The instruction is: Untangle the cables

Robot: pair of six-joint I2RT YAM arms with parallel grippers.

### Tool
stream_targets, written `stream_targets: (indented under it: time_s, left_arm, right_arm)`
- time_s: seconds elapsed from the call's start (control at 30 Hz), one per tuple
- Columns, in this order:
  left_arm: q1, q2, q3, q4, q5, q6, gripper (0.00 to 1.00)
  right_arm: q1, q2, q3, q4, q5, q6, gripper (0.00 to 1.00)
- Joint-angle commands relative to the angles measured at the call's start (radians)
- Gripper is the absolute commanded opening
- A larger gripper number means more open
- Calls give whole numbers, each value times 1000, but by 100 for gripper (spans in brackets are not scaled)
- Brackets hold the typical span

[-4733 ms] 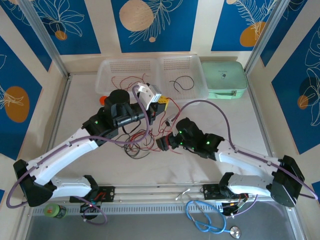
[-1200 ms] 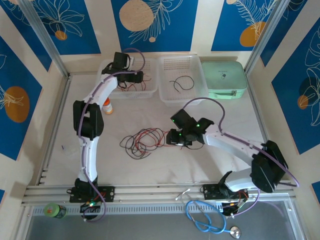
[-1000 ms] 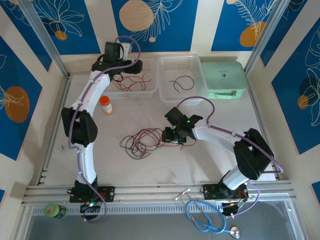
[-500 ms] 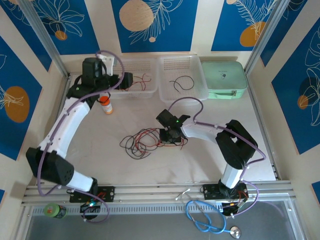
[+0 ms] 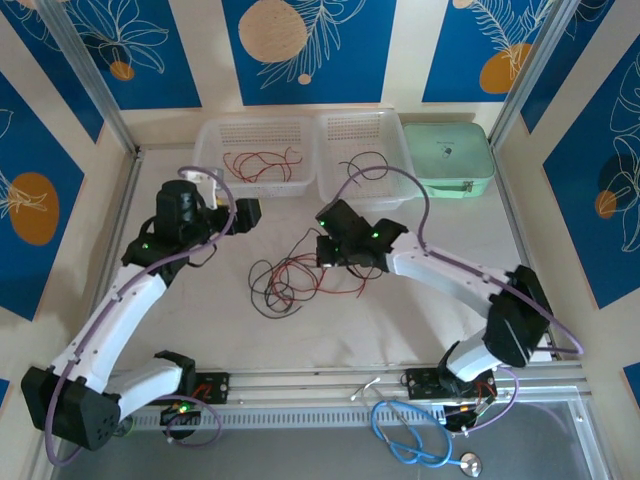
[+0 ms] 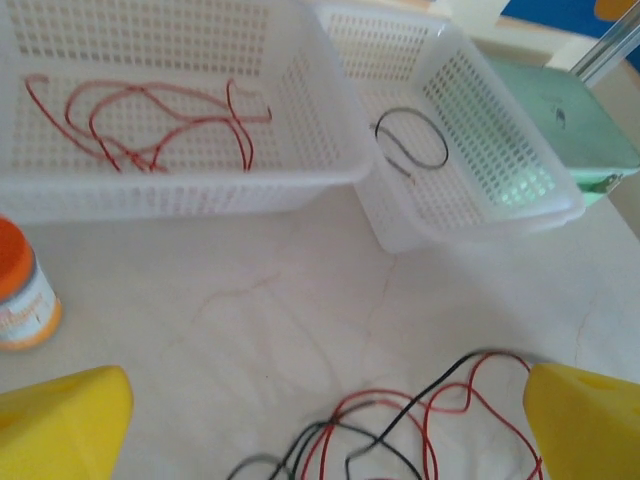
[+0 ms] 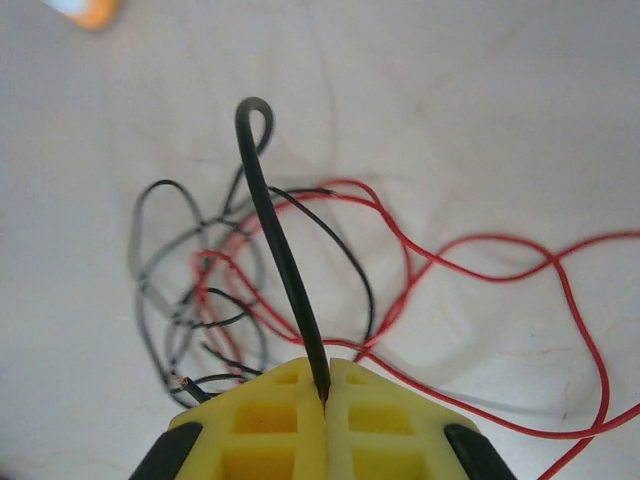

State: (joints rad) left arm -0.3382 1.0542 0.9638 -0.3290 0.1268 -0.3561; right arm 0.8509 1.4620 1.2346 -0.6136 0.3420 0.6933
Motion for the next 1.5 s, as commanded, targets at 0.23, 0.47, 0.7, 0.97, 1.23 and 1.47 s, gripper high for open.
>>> stream_targets:
  time_s: [0.23, 0.47, 0.7, 0.97, 1.23, 1.47]
  left_arm:
    - [-150, 8, -98, 102, -9, -55, 97]
    - [-257, 69, -109, 166, -29, -24, 97]
    - [-320, 128, -127, 205, -33, -10, 96]
    - [-353, 160, -169, 233, -53, -11, 95]
    - [-379, 253, -222, 357, -49, 6, 93]
    - [-392, 323, -256, 543, -3, 59, 90]
  right_arm:
    - [1, -138, 229, -157, 17, -144, 0]
    - [1, -170, 331, -194, 13, -182, 0]
    - [-7, -205, 395, -217, 20, -203, 0]
    - [-36, -243, 467, -235, 18, -225, 0]
    - [-50, -243, 593, -265, 1, -256, 0]
    - [-52, -233, 661, -284, -9, -264, 0]
